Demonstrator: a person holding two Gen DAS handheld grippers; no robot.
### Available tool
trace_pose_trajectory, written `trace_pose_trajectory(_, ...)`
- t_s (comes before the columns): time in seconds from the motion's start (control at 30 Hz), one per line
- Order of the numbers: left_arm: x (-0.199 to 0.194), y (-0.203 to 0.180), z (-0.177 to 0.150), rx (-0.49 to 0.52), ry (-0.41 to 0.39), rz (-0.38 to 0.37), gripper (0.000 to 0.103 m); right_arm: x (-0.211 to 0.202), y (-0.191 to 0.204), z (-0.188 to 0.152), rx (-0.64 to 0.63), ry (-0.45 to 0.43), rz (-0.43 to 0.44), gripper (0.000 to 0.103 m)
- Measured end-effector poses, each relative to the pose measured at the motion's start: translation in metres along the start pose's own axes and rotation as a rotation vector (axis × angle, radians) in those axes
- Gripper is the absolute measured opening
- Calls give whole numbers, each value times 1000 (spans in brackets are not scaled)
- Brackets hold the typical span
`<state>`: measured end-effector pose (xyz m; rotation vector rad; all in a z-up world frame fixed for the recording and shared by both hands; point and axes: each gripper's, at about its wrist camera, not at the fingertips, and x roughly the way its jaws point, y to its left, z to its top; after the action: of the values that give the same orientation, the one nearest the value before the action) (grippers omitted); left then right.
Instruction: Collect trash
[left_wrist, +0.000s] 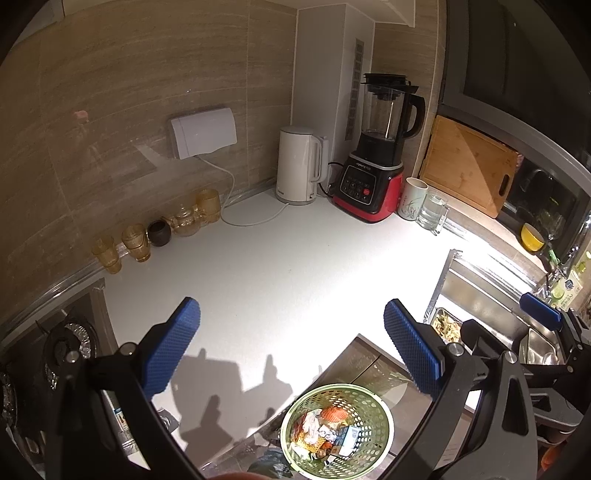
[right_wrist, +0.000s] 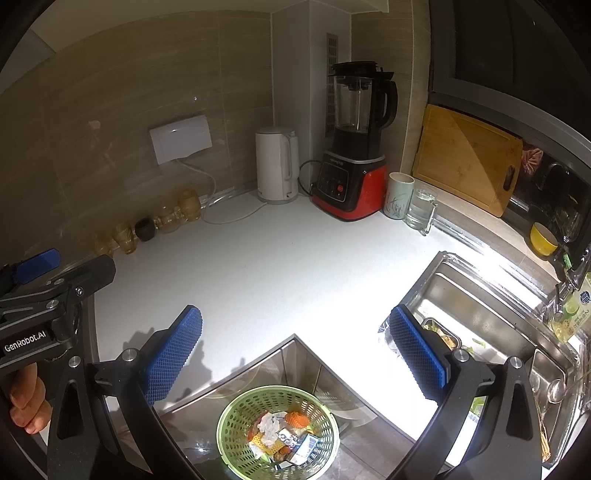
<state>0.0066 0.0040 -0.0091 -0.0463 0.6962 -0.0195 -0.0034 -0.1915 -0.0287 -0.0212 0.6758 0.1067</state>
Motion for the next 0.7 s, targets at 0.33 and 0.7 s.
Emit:
trace_pose_trajectory(0.33, 0, 0, -1, 5, -1, 1, 95, 0, 1, 1, -1, 1, -1, 101)
trace_pose_trajectory(0.7, -2, -1, -4, 1, -9, 11, 95, -1, 1, 1, -1, 2, -1, 101)
